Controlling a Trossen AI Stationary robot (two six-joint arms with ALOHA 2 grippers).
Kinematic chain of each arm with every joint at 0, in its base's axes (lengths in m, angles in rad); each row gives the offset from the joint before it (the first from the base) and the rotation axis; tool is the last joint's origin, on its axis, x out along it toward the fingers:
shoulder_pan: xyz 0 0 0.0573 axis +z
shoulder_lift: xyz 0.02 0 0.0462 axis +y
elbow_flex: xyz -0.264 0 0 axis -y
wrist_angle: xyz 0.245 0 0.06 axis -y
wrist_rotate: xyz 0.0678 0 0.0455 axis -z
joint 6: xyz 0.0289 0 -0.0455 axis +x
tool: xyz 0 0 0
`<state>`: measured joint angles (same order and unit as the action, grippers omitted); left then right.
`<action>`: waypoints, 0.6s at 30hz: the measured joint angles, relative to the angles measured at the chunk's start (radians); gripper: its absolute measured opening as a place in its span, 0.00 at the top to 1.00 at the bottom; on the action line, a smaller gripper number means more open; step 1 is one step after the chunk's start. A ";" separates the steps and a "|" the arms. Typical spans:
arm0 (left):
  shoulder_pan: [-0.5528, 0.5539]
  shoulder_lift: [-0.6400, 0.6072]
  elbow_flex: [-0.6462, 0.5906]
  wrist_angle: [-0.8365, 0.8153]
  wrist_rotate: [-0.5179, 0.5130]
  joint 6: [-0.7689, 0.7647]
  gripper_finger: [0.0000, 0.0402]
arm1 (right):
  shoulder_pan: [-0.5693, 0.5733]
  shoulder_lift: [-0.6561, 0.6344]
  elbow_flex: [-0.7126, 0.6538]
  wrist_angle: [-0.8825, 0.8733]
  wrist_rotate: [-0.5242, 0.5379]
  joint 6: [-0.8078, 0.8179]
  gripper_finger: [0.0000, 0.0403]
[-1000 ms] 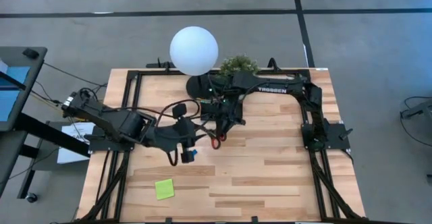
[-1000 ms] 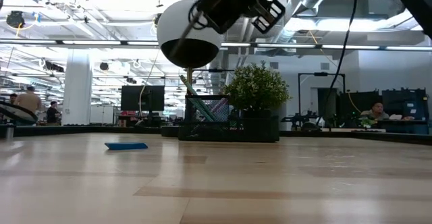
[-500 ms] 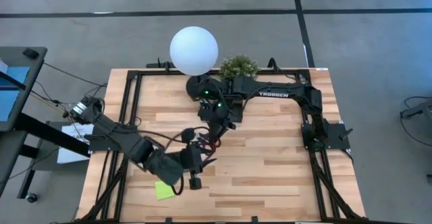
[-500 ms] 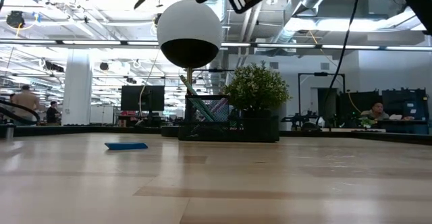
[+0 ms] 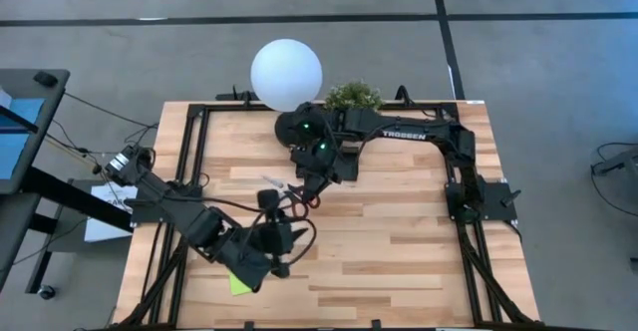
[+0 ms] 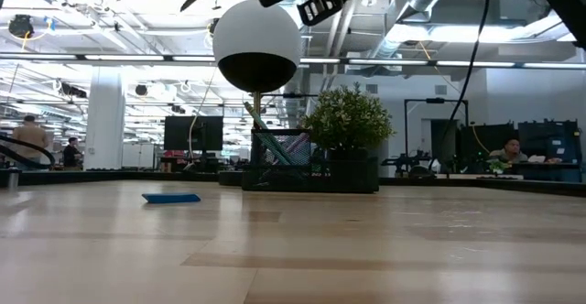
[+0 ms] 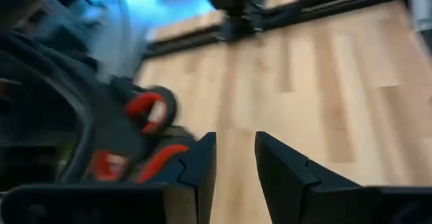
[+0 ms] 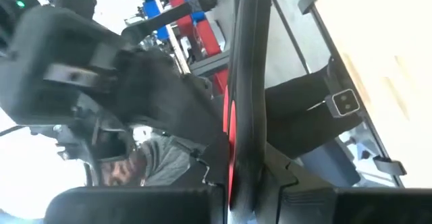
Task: Pick and place office supplies into organizer
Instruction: Put the black scissors into the black desk organizer
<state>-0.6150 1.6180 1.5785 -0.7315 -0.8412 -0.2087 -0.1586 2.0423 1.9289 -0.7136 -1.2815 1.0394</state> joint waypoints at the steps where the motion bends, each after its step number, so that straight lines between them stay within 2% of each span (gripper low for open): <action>1: -0.010 -0.001 0.016 -0.022 -0.038 0.023 0.76 | -0.005 -0.001 0.000 0.005 -0.002 0.000 0.94; 4: -0.034 -0.001 0.052 -0.069 -0.165 0.100 0.76 | -0.014 -0.001 0.000 0.008 -0.007 0.007 0.94; 6: -0.045 0.001 0.058 -0.080 -0.203 0.153 0.76 | -0.016 -0.001 0.000 0.012 -0.010 0.008 0.94; 11: -0.039 0.023 0.058 -0.137 -0.219 0.258 0.76 | -0.027 -0.001 0.000 0.013 -0.015 0.008 0.94; 18: -0.033 0.086 0.059 -0.200 -0.222 0.262 0.76 | -0.025 -0.001 0.000 0.040 -0.011 0.026 0.93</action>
<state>-0.6483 1.7042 1.6379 -0.9311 -1.0627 0.0529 -0.1841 2.0414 1.9288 -0.6735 -1.2926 1.0656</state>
